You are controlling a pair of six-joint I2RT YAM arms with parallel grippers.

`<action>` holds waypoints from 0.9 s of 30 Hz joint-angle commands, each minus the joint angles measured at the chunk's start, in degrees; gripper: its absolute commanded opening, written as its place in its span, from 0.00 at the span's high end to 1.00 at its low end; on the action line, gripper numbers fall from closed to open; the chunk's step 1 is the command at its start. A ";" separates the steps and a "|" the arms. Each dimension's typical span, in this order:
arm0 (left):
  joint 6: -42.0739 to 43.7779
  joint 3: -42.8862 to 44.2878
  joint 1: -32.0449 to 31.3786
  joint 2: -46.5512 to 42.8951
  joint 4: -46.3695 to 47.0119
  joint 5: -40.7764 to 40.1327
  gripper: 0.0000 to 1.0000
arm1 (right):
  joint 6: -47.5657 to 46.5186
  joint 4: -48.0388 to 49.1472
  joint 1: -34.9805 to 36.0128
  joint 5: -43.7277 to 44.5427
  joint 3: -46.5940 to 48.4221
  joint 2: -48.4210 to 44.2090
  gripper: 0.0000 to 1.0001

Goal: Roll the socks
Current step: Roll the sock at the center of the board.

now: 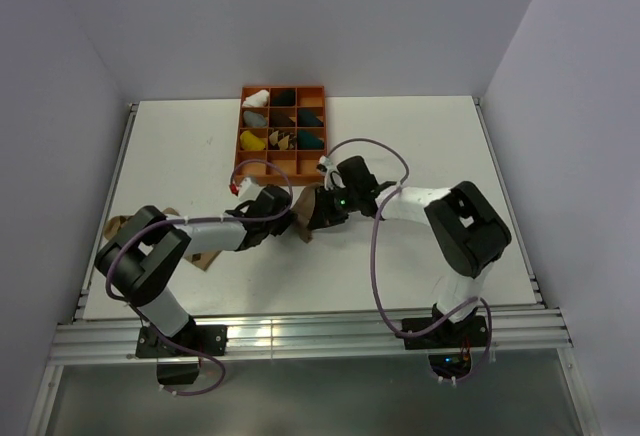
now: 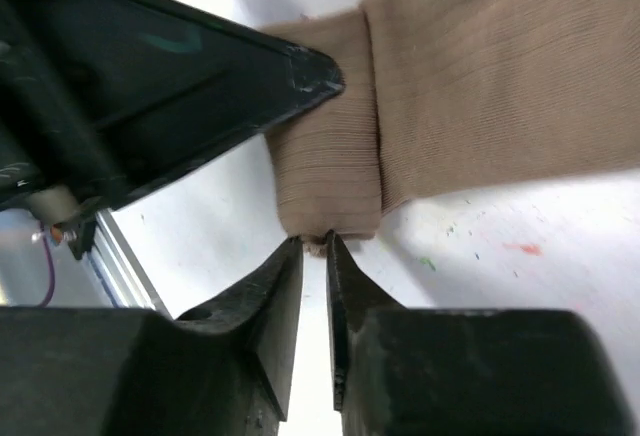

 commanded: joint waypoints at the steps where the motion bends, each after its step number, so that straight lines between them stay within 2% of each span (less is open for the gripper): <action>1: 3.03 0.16 0.30 2.31 -9.14 0.69 0.89 | -1.38 0.33 0.36 6.96 0.64 -6.56 0.75; 2: 3.38 0.43 0.38 2.31 -9.23 0.86 0.92 | -1.12 0.50 0.28 8.47 0.73 -7.17 0.73; 5: 4.27 0.34 0.39 2.14 -9.23 1.47 0.93 | -0.59 0.77 0.19 13.48 1.87 -7.71 0.71; 11: 5.58 0.78 0.47 2.40 -9.14 2.70 0.93 | 0.03 1.82 0.01 17.78 6.45 -0.59 0.71; 22: 11.03 5.43 1.26 4.24 -14.32 5.17 0.93 | 4.25 5.43 -0.34 24.56 -1.72 0.73 0.71; 27: 15.76 8.77 1.27 6.08 -18.53 6.48 0.92 | 2.94 6.74 -0.43 24.74 -6.37 -4.95 0.71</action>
